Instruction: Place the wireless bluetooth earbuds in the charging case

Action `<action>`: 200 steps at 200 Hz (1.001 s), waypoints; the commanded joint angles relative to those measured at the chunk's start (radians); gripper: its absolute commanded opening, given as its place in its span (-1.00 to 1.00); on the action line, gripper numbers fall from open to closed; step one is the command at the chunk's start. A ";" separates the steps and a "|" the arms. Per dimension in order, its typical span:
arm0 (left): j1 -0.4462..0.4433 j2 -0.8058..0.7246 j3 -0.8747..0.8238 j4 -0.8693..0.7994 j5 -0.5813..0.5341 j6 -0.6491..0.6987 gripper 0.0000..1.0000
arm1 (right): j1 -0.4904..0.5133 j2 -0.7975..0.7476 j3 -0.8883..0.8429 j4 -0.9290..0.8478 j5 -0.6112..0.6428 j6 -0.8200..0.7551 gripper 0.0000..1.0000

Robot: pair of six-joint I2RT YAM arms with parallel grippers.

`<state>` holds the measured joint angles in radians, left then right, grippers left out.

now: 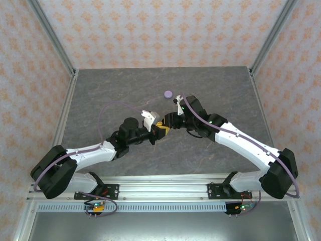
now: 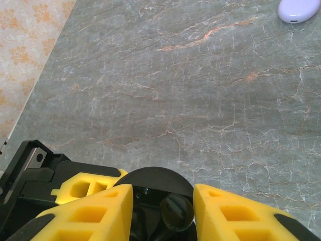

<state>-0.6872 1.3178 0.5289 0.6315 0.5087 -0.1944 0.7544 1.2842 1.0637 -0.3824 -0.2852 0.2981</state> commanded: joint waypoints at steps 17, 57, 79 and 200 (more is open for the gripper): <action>-0.013 -0.020 0.018 0.019 -0.067 0.052 -0.69 | 0.012 -0.048 0.026 -0.025 -0.003 0.003 -0.17; -0.017 -0.033 -0.004 0.062 -0.078 0.065 -0.69 | 0.013 -0.094 0.033 -0.030 -0.039 -0.006 -0.10; -0.017 -0.036 -0.003 0.072 -0.067 0.066 -0.70 | 0.013 -0.095 0.042 -0.041 -0.051 -0.008 -0.10; -0.018 -0.209 -0.001 -0.285 -0.310 0.021 -0.69 | -0.125 0.058 0.035 -0.216 0.119 0.015 -0.07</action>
<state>-0.6991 1.2041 0.5289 0.4679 0.2783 -0.1593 0.6491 1.2499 1.0775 -0.5243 -0.1207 0.3553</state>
